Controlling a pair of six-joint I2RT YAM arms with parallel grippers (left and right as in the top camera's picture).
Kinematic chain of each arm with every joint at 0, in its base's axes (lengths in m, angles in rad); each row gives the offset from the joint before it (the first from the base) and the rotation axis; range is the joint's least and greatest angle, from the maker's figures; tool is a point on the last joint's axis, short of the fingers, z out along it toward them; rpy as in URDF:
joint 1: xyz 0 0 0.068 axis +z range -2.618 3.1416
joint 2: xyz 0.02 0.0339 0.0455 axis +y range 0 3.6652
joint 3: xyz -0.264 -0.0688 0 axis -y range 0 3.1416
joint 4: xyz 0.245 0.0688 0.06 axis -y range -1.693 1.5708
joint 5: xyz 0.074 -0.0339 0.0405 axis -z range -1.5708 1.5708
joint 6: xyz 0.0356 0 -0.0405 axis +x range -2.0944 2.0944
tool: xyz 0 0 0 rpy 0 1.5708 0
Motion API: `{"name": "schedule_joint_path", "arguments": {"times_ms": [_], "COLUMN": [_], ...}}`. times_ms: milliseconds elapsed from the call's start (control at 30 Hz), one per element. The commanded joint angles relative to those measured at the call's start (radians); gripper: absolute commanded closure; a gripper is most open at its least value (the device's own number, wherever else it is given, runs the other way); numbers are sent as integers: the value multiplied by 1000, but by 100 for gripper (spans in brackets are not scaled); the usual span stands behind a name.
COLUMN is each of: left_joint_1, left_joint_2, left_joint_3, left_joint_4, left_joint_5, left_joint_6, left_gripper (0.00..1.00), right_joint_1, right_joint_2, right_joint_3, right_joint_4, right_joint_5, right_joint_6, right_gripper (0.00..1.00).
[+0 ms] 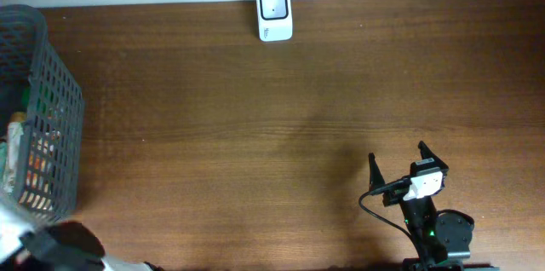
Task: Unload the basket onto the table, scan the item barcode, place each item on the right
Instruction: 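Reach the left gripper into the basket and grasp the green-lidded jar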
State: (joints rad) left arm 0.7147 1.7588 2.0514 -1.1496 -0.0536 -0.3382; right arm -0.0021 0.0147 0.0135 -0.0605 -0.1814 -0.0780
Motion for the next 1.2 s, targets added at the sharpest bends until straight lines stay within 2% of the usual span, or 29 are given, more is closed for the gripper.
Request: {"name": "schedule_joint_path", "arguments": {"times_ms": [0, 167, 500, 667, 767, 1033, 1167], "left_joint_1": [4, 3, -18, -18, -19, -26, -26], "left_joint_2": [75, 129, 163, 245, 294, 437, 478], "left_joint_3": [6, 6, 6, 6, 6, 6, 6], "left_joint_4": [-20, -14, 12, 24, 42, 108, 139], "left_joint_5": [18, 87, 85, 73, 79, 258, 276], "left_joint_6": [8, 57, 78, 80, 109, 317, 338], "left_gripper": [1, 0, 3, 4, 4, 2, 0], "right_joint_1": [2, 2, 2, 2, 2, 2, 2], "right_joint_2": [-8, -8, -8, -8, -8, -8, -8], "right_joint_3": [-8, -8, -8, -8, -8, -8, -8], "right_joint_4": [-3, -3, -3, -3, -3, -3, -3], "right_joint_5": [2, 2, 2, 2, 2, 2, 2], "right_joint_6": [7, 7, 7, 7, 7, 7, 7], "right_gripper": [2, 2, 2, 2, 2, 2, 2]}}
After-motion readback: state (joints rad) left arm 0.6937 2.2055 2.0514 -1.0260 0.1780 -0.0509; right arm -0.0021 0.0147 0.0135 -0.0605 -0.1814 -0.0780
